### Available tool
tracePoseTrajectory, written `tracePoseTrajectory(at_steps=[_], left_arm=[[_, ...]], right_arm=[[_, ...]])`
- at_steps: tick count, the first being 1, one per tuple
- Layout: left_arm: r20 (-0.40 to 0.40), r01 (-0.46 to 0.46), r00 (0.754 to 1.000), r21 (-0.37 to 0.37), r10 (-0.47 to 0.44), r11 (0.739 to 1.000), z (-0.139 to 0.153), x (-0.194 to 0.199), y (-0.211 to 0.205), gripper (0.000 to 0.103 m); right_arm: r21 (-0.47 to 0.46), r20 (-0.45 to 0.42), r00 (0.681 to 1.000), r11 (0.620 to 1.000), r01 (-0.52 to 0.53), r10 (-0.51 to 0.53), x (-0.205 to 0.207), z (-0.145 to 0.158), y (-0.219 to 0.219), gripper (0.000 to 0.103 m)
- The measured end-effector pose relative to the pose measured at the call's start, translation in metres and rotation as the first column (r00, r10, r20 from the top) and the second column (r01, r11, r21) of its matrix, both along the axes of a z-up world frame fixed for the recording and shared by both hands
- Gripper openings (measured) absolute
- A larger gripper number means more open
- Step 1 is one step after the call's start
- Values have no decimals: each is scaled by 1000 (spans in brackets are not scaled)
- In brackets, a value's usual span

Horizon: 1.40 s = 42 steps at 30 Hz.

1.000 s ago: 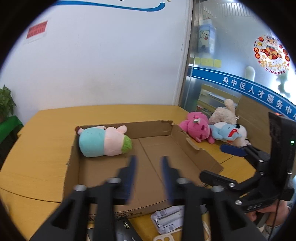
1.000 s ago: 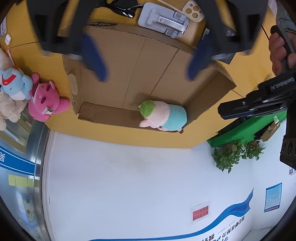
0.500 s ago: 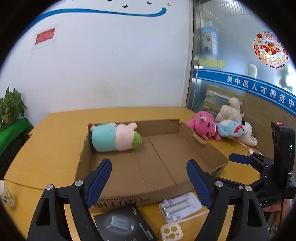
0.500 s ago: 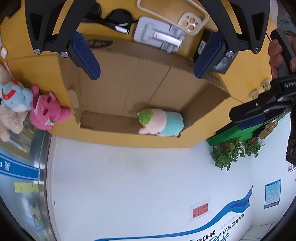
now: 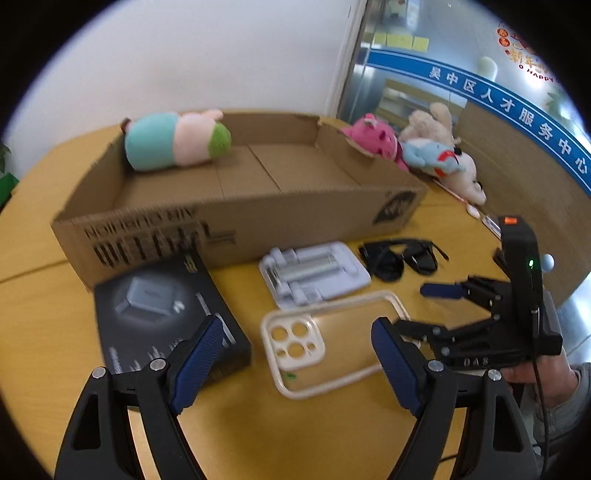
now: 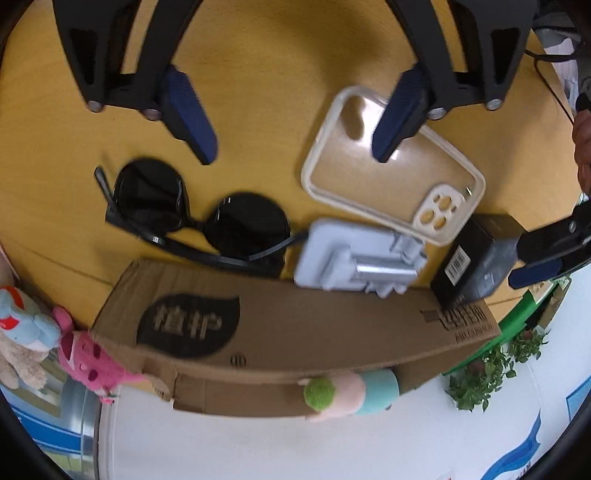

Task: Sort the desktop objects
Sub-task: 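Lower both grippers onto the clear phone case rim and close them, then lift the clear phone case with both grippers and carry it over the box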

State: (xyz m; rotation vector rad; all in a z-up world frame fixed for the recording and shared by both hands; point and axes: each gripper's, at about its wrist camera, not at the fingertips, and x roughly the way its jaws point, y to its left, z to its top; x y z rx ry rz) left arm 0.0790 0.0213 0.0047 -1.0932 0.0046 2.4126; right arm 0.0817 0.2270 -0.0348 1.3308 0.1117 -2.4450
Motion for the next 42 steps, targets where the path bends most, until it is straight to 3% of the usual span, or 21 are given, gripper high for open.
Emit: tracePoseTrajectory(at_steps=[2, 5, 7, 8, 12, 16, 18, 20, 22, 24, 30, 35, 39, 42], left_arm=[[32, 14, 999, -1, -14, 1000, -7, 2, 2, 80], [29, 28, 999, -4, -28, 1000, -8, 7, 6, 79], [76, 38, 996, 34, -40, 999, -11, 5, 7, 57], [100, 39, 994, 48, -44, 998, -14, 4, 7, 54], [143, 22, 989, 46, -28, 999, -24, 5, 6, 53], [198, 4, 980, 52, -14, 999, -37, 3, 8, 52], [237, 4, 971, 51, -15, 999, -44, 0, 10, 42], [233, 6, 972, 49, -17, 999, -44, -2, 12, 39], [247, 12, 969, 64, -27, 998, -46, -5, 12, 21], [251, -1, 968, 54, -13, 999, -48, -5, 12, 12], [214, 7, 977, 11, -9, 1000, -45, 0, 13, 12], [126, 0, 992, 77, -10, 997, -18, -2, 7, 10], [-4, 22, 1000, 63, -22, 998, 23, -6, 14, 10], [-75, 34, 997, 83, -28, 996, 52, -14, 15, 10]], right_arm=[[27, -21, 1000, 1000, 6, -6, 3, -1, 0, 70], [43, -35, 999, 999, -7, 8, 5, -1, 0, 51], [36, -39, 999, 999, -15, 17, 6, 0, 1, 38], [34, -41, 999, 999, -19, 20, 6, 0, 1, 36], [22, -44, 999, 999, -31, 32, 9, 1, 0, 17], [41, -42, 999, 999, -13, 15, 12, 4, 4, 9], [49, -38, 999, 999, 1, 1, 13, 4, 6, 8], [41, -33, 999, 999, 13, -11, 14, 4, 12, 8], [34, -32, 999, 999, 20, -19, 16, 4, 14, 7], [38, -46, 999, 999, 27, -26, 17, 4, 14, 7], [93, -84, 996, 995, 39, -31, 20, 3, 6, 7], [45, -75, 996, 997, 60, -57, 19, 8, 13, 7], [-17, -135, 985, 994, 104, -105, 17, 38, 21, 7], [-61, -238, 961, 990, 128, -139, 11, 78, 25, 7]])
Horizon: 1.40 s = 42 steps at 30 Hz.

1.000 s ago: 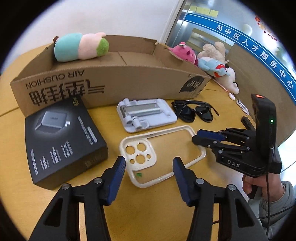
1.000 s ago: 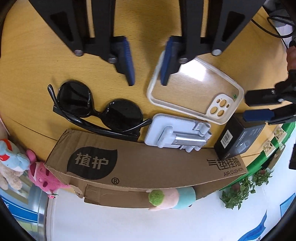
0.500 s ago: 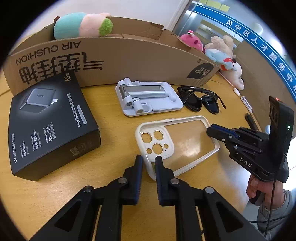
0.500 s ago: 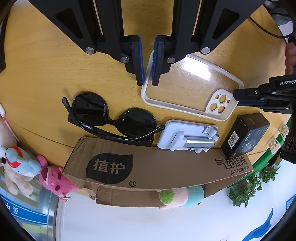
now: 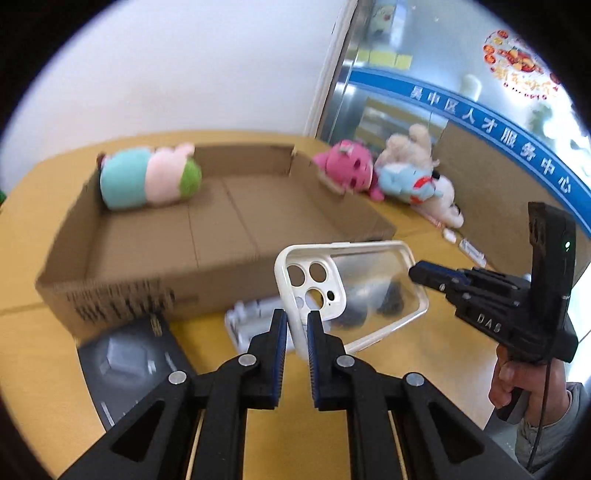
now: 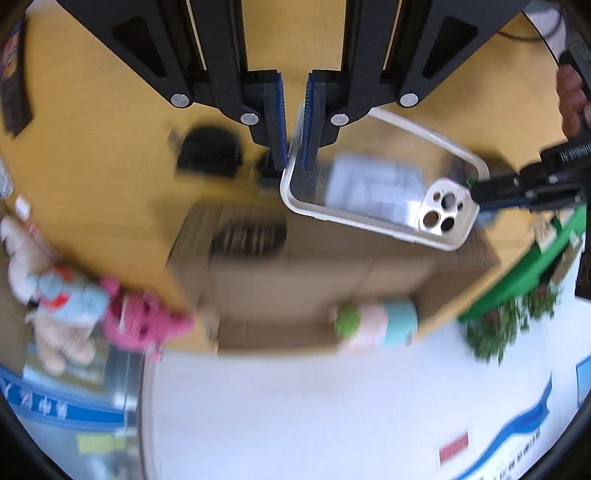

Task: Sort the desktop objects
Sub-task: 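Lift the clear phone case with both grippers and carry it over the box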

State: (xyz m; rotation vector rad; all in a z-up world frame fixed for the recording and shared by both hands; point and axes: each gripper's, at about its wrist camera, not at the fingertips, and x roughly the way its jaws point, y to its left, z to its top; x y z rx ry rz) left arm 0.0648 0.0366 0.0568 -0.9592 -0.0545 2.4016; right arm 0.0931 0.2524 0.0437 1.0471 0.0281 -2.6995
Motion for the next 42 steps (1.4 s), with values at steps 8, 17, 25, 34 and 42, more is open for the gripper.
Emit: tracePoseTrajectory(at_steps=[8, 17, 25, 34, 42], left_arm=[[-178, -25, 983, 61, 35, 998, 72, -21, -10, 10], [-285, -122, 946, 131, 155, 984, 123, -40, -58, 10], [-285, -182, 932, 163, 223, 970, 133, -67, -90, 10], [-198, -192, 957, 109, 211, 975, 108, -126, -104, 10], [53, -164, 985, 51, 161, 985, 23, -177, -93, 10]], right_arm=[[8, -280, 960, 1000, 10, -7, -25, 107, -13, 7], [-15, -358, 931, 996, -87, 76, -67, 157, -52, 7], [-48, -342, 927, 983, -180, 153, -112, 167, -91, 7], [-67, -182, 956, 967, -246, 230, -184, 125, -130, 7], [-43, 71, 933, 936, -350, 352, -237, 43, -185, 5]])
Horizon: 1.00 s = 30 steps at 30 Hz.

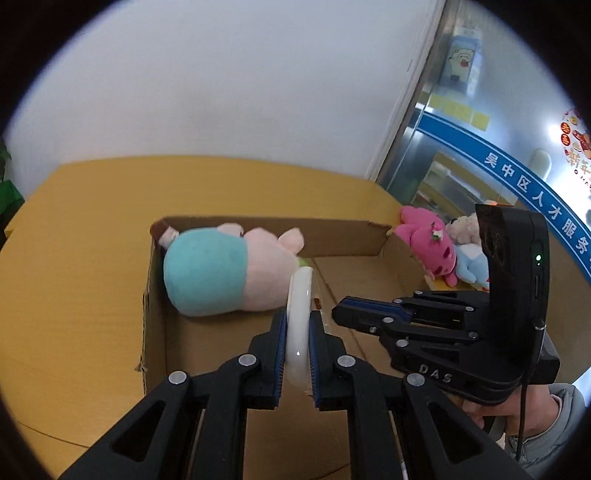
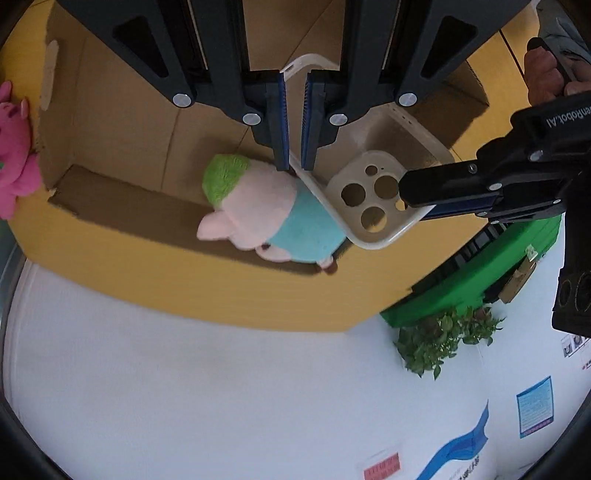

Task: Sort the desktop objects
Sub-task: 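Open both grippers to drop the phone case into the box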

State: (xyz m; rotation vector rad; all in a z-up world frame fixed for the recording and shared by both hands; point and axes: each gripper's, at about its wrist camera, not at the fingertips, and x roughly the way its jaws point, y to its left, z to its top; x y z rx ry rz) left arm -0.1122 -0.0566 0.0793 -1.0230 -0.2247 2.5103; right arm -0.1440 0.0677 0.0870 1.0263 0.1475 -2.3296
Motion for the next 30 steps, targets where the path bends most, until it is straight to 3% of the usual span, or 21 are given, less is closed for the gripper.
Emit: tracePoseTrajectory(at_steps=[2, 6, 9, 14, 17, 18, 19, 20, 23, 25, 27, 30], left_arm=[[62, -23, 998, 3, 23, 1000, -17, -3, -7, 10], [98, -72, 993, -12, 73, 997, -32, -6, -21, 10], [103, -106, 989, -39, 110, 994, -35, -10, -28, 10], [83, -197, 977, -21, 198, 980, -34, -18, -35, 10], [79, -264, 962, 10, 262, 964, -35, -28, -41, 10], [94, -276, 957, 2, 274, 961, -37, -31, -42, 10], [131, -272, 954, -11, 271, 962, -41, -36, -40, 10], [162, -267, 950, -16, 266, 964, -46, -38, -40, 11], [219, -266, 938, -53, 271, 963, -54, -39, -39, 29], [206, -279, 936, -66, 286, 958, -50, -36, -42, 56], [183, -276, 941, -77, 285, 958, -44, -32, -43, 62], [158, -271, 947, -81, 281, 959, -36, -26, -44, 62]], right_arm=[[-9, 56, 998, 1000, 18, -17, -8, -18, 7, 5], [-22, 124, 990, 997, 71, -68, -20, -35, 30, 8], [-19, 159, 984, 996, 89, -85, -28, -41, 40, 9], [10, 267, 962, 999, 52, -53, -36, -63, 35, 14], [21, 265, 962, 998, 59, -62, -37, -62, 36, 42], [22, 264, 962, 998, 63, -66, -37, -61, 36, 57], [20, 265, 962, 998, 64, -67, -38, -60, 37, 65], [17, 266, 962, 998, 63, -66, -38, -59, 37, 66], [30, 284, 957, 998, 47, -54, -39, -64, 36, 66], [44, 297, 953, 998, 49, -60, -40, -68, 37, 66], [39, 316, 947, 998, 56, -66, -43, -70, 39, 66], [57, 315, 947, 997, 48, -63, -47, -71, 35, 66]])
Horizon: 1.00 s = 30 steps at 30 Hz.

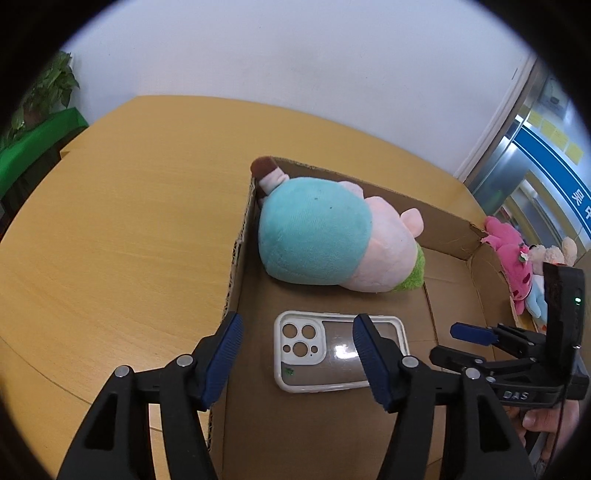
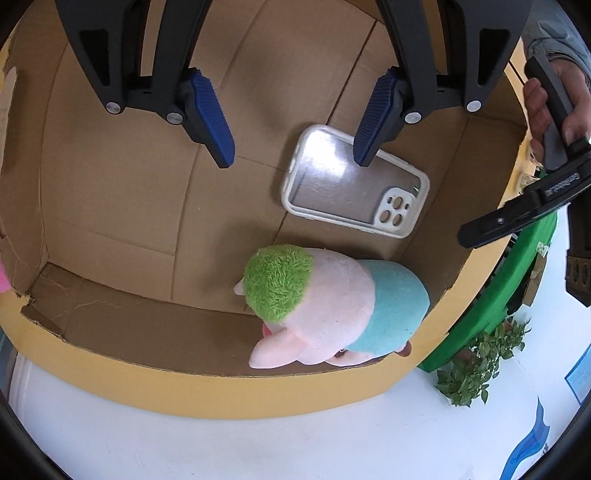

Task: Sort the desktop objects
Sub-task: 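Withdraw both grippers and move them toward the black charger box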

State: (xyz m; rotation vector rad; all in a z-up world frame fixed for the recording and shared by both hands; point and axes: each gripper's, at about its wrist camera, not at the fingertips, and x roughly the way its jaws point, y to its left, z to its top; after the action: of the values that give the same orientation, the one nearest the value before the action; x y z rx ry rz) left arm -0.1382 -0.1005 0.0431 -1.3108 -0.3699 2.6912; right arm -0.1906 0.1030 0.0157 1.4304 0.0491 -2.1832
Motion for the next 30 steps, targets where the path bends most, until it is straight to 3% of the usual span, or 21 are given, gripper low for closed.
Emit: tracePoseTrajectory(at_steps=[4, 6, 9, 17, 21, 23, 25, 27, 30], left_arm=[[-41, 4, 999, -22, -5, 1000, 8, 10, -2, 62], [-51, 9, 999, -23, -11, 1000, 9, 15, -3, 62], [-53, 21, 998, -33, -23, 999, 6, 21, -5, 62], [-40, 24, 999, -14, -25, 1000, 0, 34, -13, 62], [-66, 20, 998, -20, -21, 1000, 6, 45, -14, 62], [-106, 10, 994, -38, -14, 999, 14, 53, -11, 62], [-168, -16, 986, -96, -1, 995, 26, 65, -4, 62], [-232, -27, 973, -143, -7, 989, 38, 77, 5, 62], [-289, -43, 957, -181, -12, 983, 51, 90, 18, 73]], right_arm=[[65, 30, 999, 997, -29, 27, -9, -10, -9, 66], [21, 97, 994, 999, -45, 42, -17, -20, -13, 63], [-7, 148, 987, 998, -69, 69, -21, -29, -22, 48], [-152, 200, 975, 986, -63, 93, -25, -33, -35, 50], [-120, 155, 987, 993, -13, 32, -18, -23, -20, 53], [-90, 103, 994, 996, -14, 24, -7, -9, -17, 60], [-61, 11, 1000, 998, -17, 18, 13, 11, -9, 85], [-20, -100, 995, 1000, -11, 9, 34, 31, -1, 96], [57, -255, 967, 998, 13, 2, 64, 55, 11, 101]])
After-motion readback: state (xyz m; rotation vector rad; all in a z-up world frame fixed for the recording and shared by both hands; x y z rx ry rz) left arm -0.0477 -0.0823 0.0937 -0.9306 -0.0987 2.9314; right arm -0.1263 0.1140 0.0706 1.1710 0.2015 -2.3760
